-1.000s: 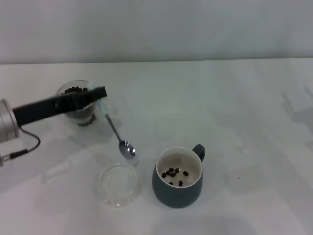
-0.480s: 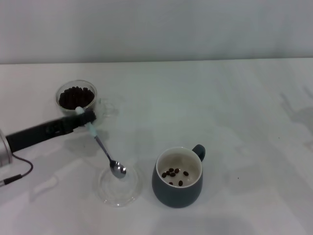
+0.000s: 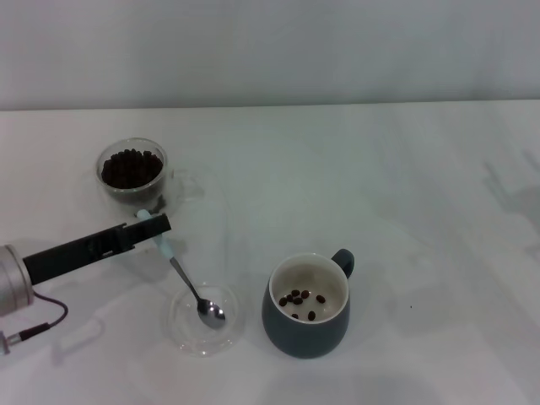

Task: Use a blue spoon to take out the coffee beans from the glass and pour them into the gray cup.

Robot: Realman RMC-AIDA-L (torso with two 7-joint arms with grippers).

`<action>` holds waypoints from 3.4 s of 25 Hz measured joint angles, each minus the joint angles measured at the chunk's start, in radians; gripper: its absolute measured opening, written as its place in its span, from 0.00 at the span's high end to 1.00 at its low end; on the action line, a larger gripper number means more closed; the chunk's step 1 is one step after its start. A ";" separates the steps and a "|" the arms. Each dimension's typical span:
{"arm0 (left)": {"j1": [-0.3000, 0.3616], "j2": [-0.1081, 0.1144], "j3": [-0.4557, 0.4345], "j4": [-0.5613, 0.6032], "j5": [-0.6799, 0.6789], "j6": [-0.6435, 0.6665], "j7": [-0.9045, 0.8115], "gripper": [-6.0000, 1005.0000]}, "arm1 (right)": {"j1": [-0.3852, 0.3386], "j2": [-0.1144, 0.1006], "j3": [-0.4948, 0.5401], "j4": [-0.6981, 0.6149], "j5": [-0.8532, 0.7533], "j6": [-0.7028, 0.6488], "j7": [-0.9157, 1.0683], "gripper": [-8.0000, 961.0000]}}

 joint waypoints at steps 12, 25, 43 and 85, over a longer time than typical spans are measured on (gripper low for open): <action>-0.030 -0.004 0.001 -0.081 -0.002 -0.014 0.000 0.86 | -0.002 0.000 -0.006 0.002 -0.005 0.003 -0.002 0.24; -0.041 -0.004 -0.001 -0.128 -0.003 -0.033 -0.005 0.74 | -0.010 -0.002 -0.006 0.004 -0.006 0.006 -0.003 0.24; 0.066 0.022 -0.076 -0.049 -0.053 -0.027 0.038 0.35 | -0.010 -0.003 0.000 -0.005 -0.002 -0.002 -0.003 0.24; 0.304 -0.006 -0.321 -0.188 -0.767 0.123 1.339 0.35 | -0.042 0.003 -0.216 0.091 -0.008 -0.255 0.060 0.24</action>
